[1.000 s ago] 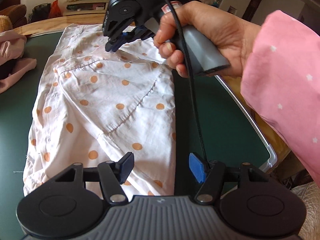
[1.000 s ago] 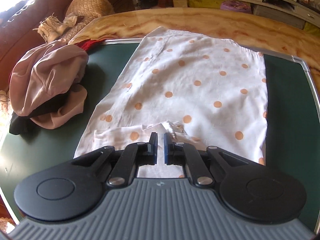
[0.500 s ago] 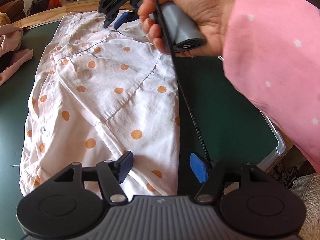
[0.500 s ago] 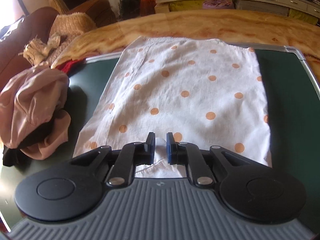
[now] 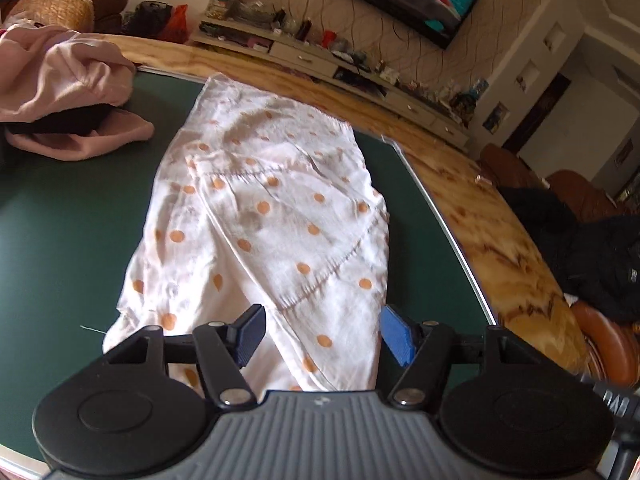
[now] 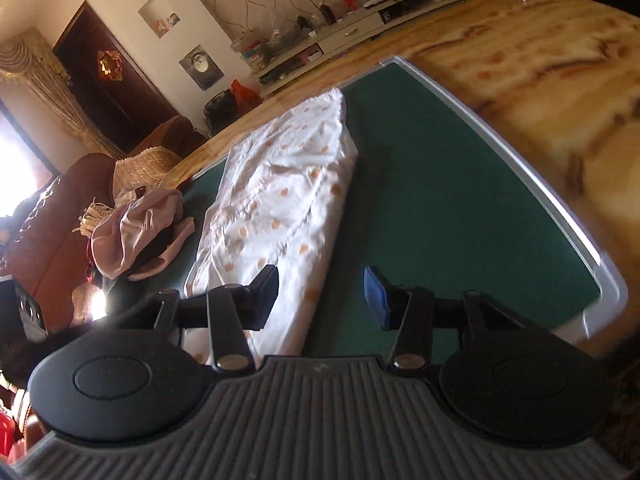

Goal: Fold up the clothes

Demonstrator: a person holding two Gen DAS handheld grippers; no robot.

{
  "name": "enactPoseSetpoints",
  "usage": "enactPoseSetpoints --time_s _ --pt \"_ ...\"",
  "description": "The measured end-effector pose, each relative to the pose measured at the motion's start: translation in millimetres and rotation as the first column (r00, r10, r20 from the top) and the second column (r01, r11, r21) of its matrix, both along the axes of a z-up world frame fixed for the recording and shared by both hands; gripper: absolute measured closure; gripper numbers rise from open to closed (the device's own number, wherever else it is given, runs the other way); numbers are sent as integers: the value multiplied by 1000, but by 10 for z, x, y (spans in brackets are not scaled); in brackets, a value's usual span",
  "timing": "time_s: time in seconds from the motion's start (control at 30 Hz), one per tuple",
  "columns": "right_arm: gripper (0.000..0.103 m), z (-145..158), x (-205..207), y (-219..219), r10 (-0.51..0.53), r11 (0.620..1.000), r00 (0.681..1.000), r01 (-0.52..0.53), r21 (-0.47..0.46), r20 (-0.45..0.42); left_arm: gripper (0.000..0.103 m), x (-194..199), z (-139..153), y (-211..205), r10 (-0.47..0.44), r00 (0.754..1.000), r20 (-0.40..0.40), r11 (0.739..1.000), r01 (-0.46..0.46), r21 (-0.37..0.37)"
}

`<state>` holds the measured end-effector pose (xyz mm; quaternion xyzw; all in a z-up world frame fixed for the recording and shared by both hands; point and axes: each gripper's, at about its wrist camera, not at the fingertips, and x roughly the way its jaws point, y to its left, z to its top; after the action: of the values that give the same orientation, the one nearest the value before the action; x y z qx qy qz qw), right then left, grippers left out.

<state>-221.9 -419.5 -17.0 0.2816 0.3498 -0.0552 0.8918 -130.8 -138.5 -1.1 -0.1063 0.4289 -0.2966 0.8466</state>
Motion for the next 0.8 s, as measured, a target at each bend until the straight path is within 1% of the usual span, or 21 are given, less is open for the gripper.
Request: enactPoseSetpoints --time_s 0.03,0.13,0.2,0.23,0.3,0.33,0.4,0.43,0.5,0.53,0.57,0.6,0.67,0.73,0.8 --pt "48 -46 -96 73 9 1000 1000 -9 -1 -16 33 5 57 115 19 1000 4 1000 -19 -4" --pt "48 -168 -331 276 33 999 998 -33 2 -57 33 -18 202 430 80 997 16 997 -80 22" --pt "48 -166 -314 361 36 999 999 -36 -3 -33 33 -62 257 597 109 994 11 994 -109 26" --pt "48 -161 -303 403 36 999 999 -36 -7 -17 33 -64 268 637 106 994 1 994 -106 19" --pt "48 -152 -281 488 37 999 999 -37 -17 14 33 -67 281 641 89 996 -15 996 -89 12" --pt "48 -154 -265 548 47 998 999 -46 -37 22 33 -74 283 612 81 996 -21 997 -81 11" --pt "50 -170 -226 694 79 992 997 -76 -99 25 32 -95 266 523 62 998 -29 998 -62 7" --pt "52 -178 -207 768 96 987 995 -91 -130 25 32 -112 243 466 50 998 -33 999 -50 10" --pt "52 -194 -168 914 128 974 991 -121 -192 25 32 -134 175 354 31 999 -38 999 -30 24" --pt "56 -203 -149 987 144 965 989 -135 -223 24 32 -142 140 300 22 999 -40 999 -21 32" --pt "67 -214 -125 1045 159 957 987 -150 -248 18 32 -149 105 252 16 999 -42 999 -14 44" --pt "71 -228 -101 1082 168 951 986 -159 -265 9 32 -154 80 214 16 999 -40 998 -13 65" --pt "76 -259 -53 1127 169 944 986 -162 -286 0 31 -146 64 180 15 999 -32 996 -12 84" --pt "80 -287 -3 1139 169 943 986 -163 -289 -3 31 -122 34 150 9 999 -41 995 -5 98" --pt "81 -325 41 1134 172 945 985 -168 -282 -12 31 -82 -3 122 8 998 -57 994 -2 107"
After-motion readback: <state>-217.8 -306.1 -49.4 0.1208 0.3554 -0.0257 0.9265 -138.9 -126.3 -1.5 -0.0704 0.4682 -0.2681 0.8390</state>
